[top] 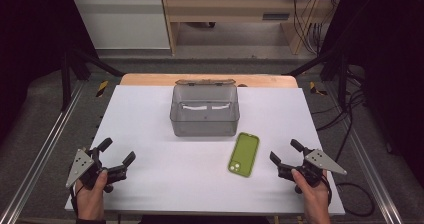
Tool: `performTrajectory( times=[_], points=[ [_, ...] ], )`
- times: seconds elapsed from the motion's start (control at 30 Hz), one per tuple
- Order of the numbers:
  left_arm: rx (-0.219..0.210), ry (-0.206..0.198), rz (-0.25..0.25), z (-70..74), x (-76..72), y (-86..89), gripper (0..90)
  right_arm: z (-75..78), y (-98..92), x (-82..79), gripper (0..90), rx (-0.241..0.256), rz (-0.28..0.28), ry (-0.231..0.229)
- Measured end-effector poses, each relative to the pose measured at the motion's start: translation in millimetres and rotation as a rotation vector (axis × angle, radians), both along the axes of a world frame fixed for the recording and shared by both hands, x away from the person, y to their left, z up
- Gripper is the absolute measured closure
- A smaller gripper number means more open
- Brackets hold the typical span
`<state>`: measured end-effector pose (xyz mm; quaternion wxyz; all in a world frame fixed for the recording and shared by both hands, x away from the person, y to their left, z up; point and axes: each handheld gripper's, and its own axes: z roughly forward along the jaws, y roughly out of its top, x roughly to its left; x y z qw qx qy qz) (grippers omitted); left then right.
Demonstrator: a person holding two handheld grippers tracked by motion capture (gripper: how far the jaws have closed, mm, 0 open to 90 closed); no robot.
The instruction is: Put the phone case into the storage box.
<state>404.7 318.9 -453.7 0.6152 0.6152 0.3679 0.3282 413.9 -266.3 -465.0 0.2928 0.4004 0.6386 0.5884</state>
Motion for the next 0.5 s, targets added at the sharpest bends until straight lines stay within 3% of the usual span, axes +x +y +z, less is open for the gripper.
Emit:
performTrajectory(
  times=[0.23, 0.4, 0.5],
  points=[
    [-0.005, 0.012, 0.020, -1.5, 1.1, 1.8, 1.4, 1.0, 1.7, 0.9, 6.8, 0.006, -0.019, -0.002],
    [0.002, 0.018, 0.025, -1.4, 0.9, -0.4, 1.3, -1.0, 6.4, 1.6, 6.2, -0.083, -0.071, 0.066],
    [0.004, 0.025, 0.025, -1.7, 1.3, -1.8, 0.7, -1.3, 7.3, 0.6, 6.5, -0.119, -0.096, 0.077]
  ],
)
